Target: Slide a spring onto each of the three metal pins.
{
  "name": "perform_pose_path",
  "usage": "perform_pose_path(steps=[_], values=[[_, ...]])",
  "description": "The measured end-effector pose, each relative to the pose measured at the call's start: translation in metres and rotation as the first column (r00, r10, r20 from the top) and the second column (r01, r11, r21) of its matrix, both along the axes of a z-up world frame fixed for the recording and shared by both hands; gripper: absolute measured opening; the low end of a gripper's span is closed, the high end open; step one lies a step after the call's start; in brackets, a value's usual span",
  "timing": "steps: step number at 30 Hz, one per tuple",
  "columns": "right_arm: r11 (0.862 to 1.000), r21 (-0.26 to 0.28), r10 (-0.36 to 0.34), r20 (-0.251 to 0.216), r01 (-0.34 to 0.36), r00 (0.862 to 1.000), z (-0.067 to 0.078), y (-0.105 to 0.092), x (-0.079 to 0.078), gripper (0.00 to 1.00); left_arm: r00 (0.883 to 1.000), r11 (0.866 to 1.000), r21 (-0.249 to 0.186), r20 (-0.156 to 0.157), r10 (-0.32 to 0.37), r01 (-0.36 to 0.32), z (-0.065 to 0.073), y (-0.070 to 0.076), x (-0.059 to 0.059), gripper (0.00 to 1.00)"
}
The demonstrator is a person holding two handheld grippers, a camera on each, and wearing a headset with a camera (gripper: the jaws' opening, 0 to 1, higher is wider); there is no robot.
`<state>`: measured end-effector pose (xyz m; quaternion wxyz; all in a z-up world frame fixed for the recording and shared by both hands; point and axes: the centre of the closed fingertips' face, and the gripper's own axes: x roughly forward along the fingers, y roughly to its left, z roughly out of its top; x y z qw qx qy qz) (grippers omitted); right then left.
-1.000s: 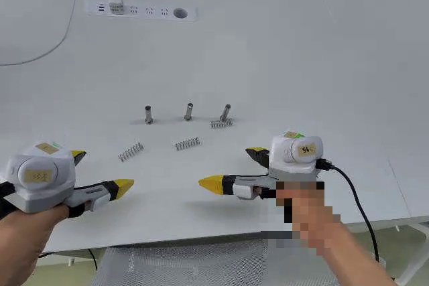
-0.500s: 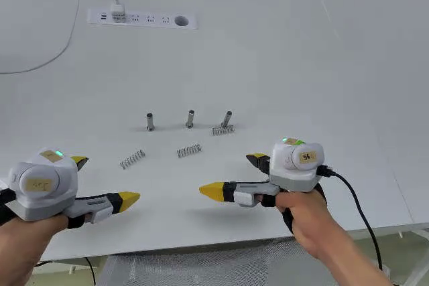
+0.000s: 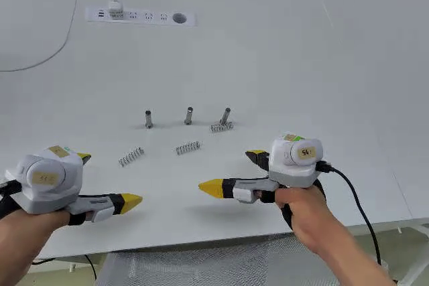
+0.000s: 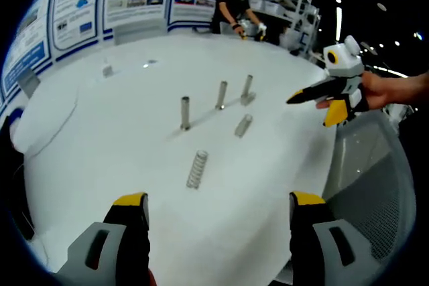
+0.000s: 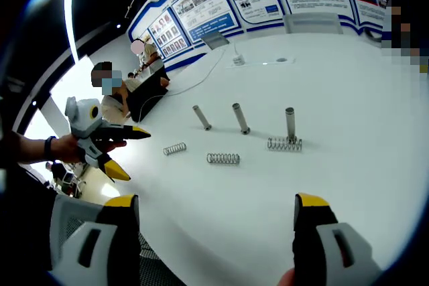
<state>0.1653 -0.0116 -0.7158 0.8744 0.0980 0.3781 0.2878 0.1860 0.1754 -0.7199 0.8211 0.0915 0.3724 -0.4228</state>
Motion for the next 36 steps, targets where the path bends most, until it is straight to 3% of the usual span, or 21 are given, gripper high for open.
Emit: perform_pose_path(steps=[10,21,30,36], values=[[1.0,0.001,-0.007,0.001,0.007,1.0,0.0,-0.003,0.001,0.97,0.995,0.994,0.055,0.004,-0.098,0.098,-0.003,-0.006,0.003,0.89],[1.0,0.001,-0.005,-0.003,0.005,1.0,-0.002,-0.003,0.0,0.97,0.978,0.969,0.134,-0.002,-0.21,0.208,-0.014,-0.014,0.004,0.86],[1.0,0.005,-0.012,-0.006,0.012,1.0,-0.003,-0.005,0.001,0.97,0.971,0.959,0.152,-0.011,-0.241,0.24,-0.024,-0.016,0.011,0.78],[1.0,0.006,-0.013,-0.013,0.013,1.0,-0.004,-0.004,-0.001,0.97,0.972,0.962,0.139,-0.019,-0.235,0.236,-0.028,-0.019,0.014,0.72]])
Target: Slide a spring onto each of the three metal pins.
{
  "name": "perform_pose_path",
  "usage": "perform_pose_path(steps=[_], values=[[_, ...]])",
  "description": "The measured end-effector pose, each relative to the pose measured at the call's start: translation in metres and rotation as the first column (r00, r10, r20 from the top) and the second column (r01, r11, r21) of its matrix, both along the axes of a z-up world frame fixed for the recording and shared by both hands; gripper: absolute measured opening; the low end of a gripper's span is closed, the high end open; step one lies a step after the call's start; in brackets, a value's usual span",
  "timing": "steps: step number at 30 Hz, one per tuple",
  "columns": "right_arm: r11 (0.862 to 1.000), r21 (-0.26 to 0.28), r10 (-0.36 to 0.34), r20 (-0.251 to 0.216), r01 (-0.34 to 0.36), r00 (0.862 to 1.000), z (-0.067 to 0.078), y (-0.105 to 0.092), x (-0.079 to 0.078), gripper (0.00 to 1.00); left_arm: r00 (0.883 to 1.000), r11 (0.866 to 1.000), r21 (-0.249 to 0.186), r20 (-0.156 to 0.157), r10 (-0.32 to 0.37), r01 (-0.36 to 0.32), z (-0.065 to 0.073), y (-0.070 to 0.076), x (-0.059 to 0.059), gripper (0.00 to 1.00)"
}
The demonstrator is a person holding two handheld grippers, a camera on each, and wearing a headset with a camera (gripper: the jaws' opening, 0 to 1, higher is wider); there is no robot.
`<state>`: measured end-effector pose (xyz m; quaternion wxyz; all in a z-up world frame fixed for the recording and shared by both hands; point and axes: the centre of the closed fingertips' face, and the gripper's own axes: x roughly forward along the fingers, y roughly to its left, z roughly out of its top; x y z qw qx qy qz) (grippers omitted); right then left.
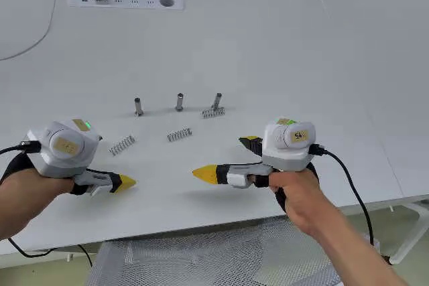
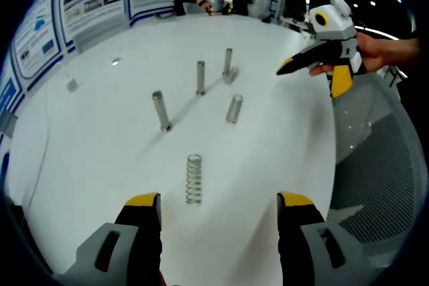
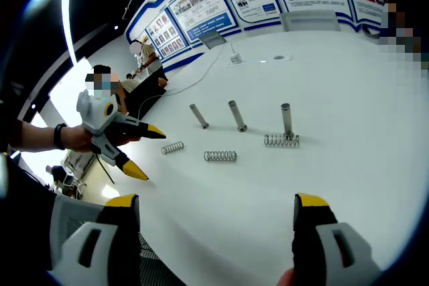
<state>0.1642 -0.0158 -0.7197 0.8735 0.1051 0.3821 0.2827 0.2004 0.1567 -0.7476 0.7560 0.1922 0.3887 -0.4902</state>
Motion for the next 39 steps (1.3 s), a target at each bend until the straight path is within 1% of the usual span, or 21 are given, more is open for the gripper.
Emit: perform_pose_path(steps=[5,10,15,19,22,26,30,33,37,39], values=[[1.0,0.003,0.001,-0.007,-0.001,1.0,-0.002,0.0,-0.001,0.97,1.0,1.0,-0.022,-0.018,0.013,-0.013,-0.003,-0.004,0.002,0.68],[1.0,0.004,0.002,-0.009,-0.002,1.0,-0.003,0.001,-0.001,0.97,1.0,1.0,-0.028,-0.016,0.011,-0.011,-0.006,-0.007,0.004,0.6],[1.0,0.006,-0.002,-0.012,0.002,1.0,-0.004,0.0,-0.001,0.96,1.0,1.0,-0.017,-0.014,0.006,-0.006,-0.01,-0.007,0.004,0.53],[1.0,0.01,-0.003,-0.013,0.003,1.0,-0.004,0.0,-0.002,0.96,1.0,1.0,-0.018,0.003,0.009,-0.009,-0.01,-0.008,0.007,0.45],[1.0,0.009,-0.001,-0.015,0.001,1.0,-0.005,0.001,-0.002,0.96,1.0,1.0,-0.016,0.005,0.014,-0.014,-0.011,-0.008,0.008,0.4],[1.0,0.009,0.001,-0.017,-0.001,1.0,-0.005,0.001,-0.003,0.96,0.999,1.0,-0.001,0.03,0.017,-0.017,-0.012,-0.008,0.011,0.32],[1.0,0.01,-0.002,-0.016,0.002,1.0,-0.005,0.001,-0.002,0.96,0.999,0.999,-0.001,0.032,0.033,-0.033,-0.013,-0.008,0.013,0.27],[1.0,0.011,-0.002,-0.015,0.002,1.0,-0.004,0.001,-0.002,0.96,0.998,0.999,0.008,0.044,0.035,-0.035,-0.014,-0.007,0.016,0.23],[1.0,0.014,0.003,-0.016,-0.002,1.0,-0.004,0.003,-0.003,0.96,0.996,0.998,0.031,0.069,0.05,-0.053,-0.016,-0.005,0.021,0.13],[1.0,0.016,0.006,-0.014,-0.006,1.0,-0.003,0.004,-0.003,0.96,0.996,0.998,0.037,0.07,0.051,-0.054,-0.016,-0.005,0.022,0.11]])
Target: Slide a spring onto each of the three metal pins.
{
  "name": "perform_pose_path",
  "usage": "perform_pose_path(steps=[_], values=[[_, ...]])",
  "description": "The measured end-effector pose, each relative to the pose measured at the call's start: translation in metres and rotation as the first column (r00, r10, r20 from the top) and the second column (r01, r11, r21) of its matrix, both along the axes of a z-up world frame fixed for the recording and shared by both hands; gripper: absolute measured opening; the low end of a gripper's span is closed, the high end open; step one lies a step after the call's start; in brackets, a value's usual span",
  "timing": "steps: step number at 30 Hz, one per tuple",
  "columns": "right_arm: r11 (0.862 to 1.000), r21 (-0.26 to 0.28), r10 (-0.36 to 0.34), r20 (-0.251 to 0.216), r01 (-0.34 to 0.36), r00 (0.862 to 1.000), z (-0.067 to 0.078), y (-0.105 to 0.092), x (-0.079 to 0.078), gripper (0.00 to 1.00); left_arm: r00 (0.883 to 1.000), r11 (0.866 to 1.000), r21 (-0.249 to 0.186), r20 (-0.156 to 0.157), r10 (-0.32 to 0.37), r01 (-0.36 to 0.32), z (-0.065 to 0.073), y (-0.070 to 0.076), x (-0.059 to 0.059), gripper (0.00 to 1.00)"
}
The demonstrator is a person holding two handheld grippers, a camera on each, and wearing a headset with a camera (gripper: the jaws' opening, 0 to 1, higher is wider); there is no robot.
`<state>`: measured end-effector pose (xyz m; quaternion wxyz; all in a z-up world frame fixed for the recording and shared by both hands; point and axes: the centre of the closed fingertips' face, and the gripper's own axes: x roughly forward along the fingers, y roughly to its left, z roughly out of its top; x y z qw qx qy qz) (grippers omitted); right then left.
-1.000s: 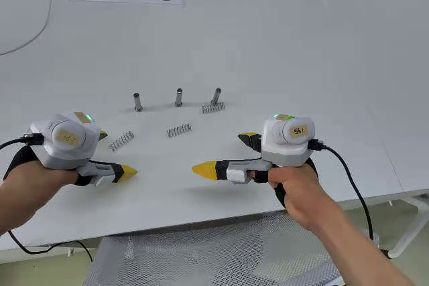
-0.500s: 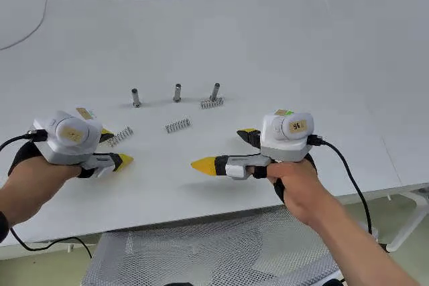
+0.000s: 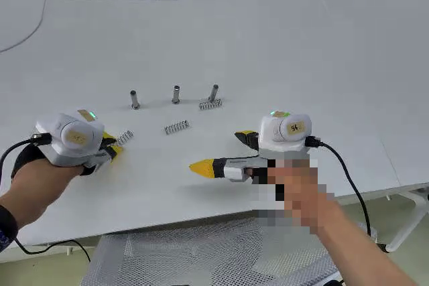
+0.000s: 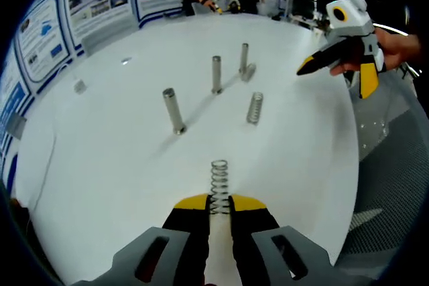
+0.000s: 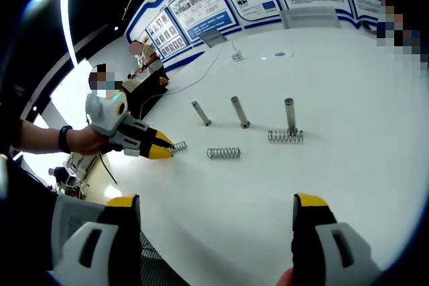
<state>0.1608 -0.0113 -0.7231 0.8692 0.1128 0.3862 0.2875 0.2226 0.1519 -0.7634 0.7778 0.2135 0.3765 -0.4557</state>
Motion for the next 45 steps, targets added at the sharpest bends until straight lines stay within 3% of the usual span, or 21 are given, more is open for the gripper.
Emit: perform_pose_path(steps=[4,6,14,19,29,39,45], values=[[1.0,0.004,0.006,0.0,-0.006,1.0,0.0,0.002,0.0,0.96,1.0,1.0,0.025,0.021,-0.015,0.014,0.0,-0.001,-0.001,0.11],[1.0,0.006,0.008,-0.002,-0.008,1.0,0.001,0.003,-0.001,0.96,1.0,1.0,0.014,0.002,0.028,-0.028,0.0,0.0,0.001,0.11],[1.0,0.017,0.007,0.0,-0.007,1.0,0.004,0.003,-0.001,0.94,0.999,0.999,0.022,-0.026,0.048,-0.047,0.002,0.001,0.001,0.1],[1.0,0.024,0.007,0.0,-0.007,1.0,0.006,0.004,-0.001,0.94,0.992,0.994,-0.019,-0.065,0.111,-0.112,0.005,0.004,-0.001,0.1],[0.999,0.044,0.025,-0.007,-0.024,1.0,0.006,0.013,-0.004,0.92,0.991,0.992,-0.03,-0.062,0.123,-0.125,0.015,0.008,-0.013,0.1],[0.996,0.091,0.016,-0.002,-0.016,1.0,0.012,0.018,-0.002,0.86,0.995,0.994,-0.06,-0.041,0.091,-0.093,0.035,-0.003,-0.022,0.1],[0.993,0.115,0.009,0.004,-0.01,1.0,0.016,0.021,0.0,0.83,0.999,0.996,-0.074,-0.025,0.039,-0.041,0.047,-0.015,-0.03,0.1]])
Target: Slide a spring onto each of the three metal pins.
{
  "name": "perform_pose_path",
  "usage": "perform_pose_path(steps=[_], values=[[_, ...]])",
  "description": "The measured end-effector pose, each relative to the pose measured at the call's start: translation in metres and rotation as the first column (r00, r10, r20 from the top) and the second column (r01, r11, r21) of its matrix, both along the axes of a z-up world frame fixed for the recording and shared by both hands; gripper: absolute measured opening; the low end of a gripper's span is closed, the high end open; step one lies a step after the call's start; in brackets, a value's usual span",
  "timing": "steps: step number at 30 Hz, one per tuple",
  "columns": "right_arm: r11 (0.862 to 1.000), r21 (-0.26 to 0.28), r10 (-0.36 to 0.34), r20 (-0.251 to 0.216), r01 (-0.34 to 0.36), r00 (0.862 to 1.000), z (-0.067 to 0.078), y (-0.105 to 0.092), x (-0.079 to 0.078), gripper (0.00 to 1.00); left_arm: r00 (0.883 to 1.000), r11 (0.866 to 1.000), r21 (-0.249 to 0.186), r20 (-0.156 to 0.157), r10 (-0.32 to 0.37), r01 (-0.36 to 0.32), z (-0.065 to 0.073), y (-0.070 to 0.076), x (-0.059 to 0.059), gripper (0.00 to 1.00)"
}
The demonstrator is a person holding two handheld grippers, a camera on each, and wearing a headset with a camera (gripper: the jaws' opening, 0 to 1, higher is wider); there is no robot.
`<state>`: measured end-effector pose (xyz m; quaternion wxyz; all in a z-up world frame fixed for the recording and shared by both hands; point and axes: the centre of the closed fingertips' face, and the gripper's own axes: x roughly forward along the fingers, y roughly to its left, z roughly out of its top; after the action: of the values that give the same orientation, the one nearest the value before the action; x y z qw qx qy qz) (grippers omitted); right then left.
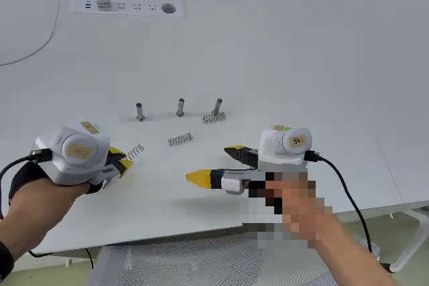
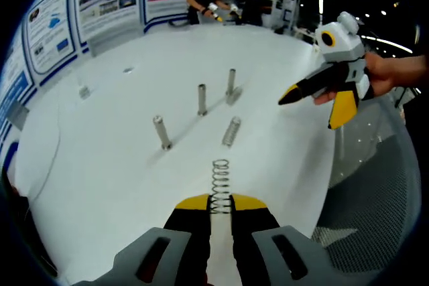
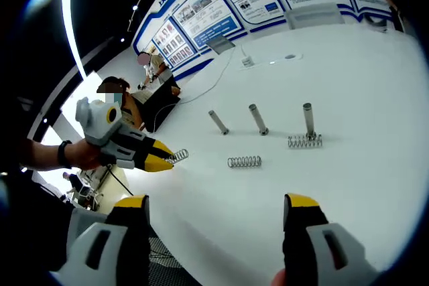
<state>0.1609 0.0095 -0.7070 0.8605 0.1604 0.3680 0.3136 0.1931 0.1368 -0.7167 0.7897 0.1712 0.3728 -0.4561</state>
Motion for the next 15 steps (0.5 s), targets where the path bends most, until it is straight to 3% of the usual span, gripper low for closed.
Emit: perform_pose_path(steps=[15], values=[[0.998,0.06,-0.013,0.014,0.012,1.0,0.009,0.007,0.005,0.72,0.997,0.996,-0.041,0.024,-0.076,0.076,0.012,-0.032,-0.009,0.1]])
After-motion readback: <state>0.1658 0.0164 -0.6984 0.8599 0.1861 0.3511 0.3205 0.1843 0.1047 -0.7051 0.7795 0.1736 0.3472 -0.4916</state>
